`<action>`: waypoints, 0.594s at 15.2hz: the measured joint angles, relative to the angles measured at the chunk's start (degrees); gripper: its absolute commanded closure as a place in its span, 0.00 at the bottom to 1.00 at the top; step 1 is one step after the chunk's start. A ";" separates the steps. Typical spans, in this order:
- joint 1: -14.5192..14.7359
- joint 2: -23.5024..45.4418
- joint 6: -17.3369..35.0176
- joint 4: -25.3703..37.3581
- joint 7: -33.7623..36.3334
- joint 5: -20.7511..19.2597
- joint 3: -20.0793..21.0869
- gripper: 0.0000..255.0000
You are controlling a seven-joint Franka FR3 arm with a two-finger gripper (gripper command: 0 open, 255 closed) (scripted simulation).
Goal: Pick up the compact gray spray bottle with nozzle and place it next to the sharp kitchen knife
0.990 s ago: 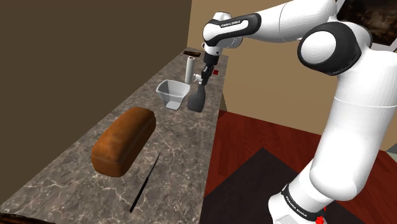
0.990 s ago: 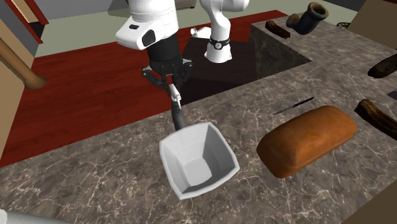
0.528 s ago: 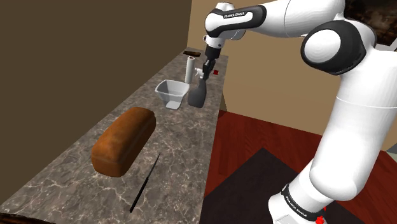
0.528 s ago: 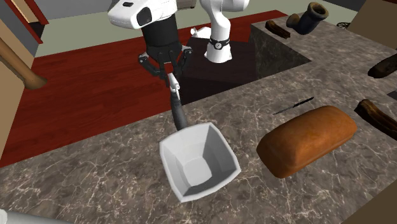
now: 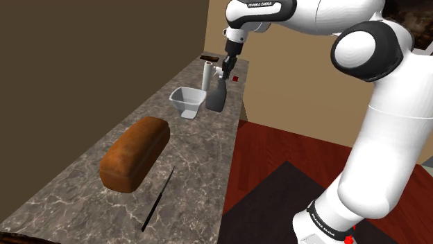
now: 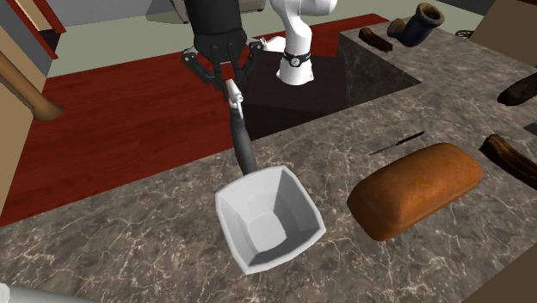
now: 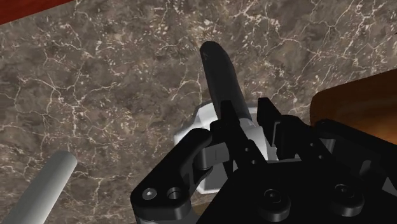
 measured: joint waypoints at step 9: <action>4.14 -15.27 -2.31 -12.24 6.71 -1.97 2.31 1.00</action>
